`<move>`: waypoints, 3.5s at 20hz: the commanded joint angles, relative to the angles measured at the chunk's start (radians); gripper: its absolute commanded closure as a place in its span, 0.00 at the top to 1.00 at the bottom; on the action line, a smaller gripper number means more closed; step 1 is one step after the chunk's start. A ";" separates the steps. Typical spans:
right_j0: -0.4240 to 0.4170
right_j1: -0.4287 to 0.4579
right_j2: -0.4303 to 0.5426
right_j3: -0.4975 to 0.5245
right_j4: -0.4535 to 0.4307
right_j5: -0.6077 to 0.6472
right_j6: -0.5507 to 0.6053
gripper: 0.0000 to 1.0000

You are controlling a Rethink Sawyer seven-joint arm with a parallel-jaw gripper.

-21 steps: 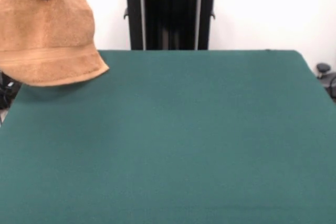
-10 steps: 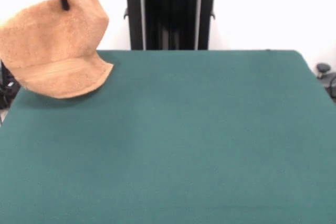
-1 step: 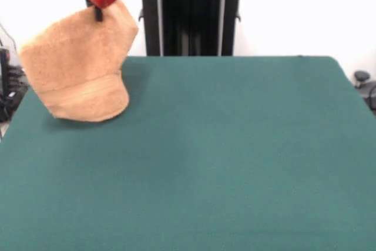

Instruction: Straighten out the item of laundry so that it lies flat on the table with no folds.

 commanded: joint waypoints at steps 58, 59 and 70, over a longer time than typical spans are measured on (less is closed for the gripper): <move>-0.002 0.347 0.020 0.034 -0.067 -0.508 0.072 1.00; 0.005 0.348 0.019 0.034 -0.060 -0.506 0.081 1.00; 0.139 0.330 -0.010 -0.036 0.066 -0.317 0.202 1.00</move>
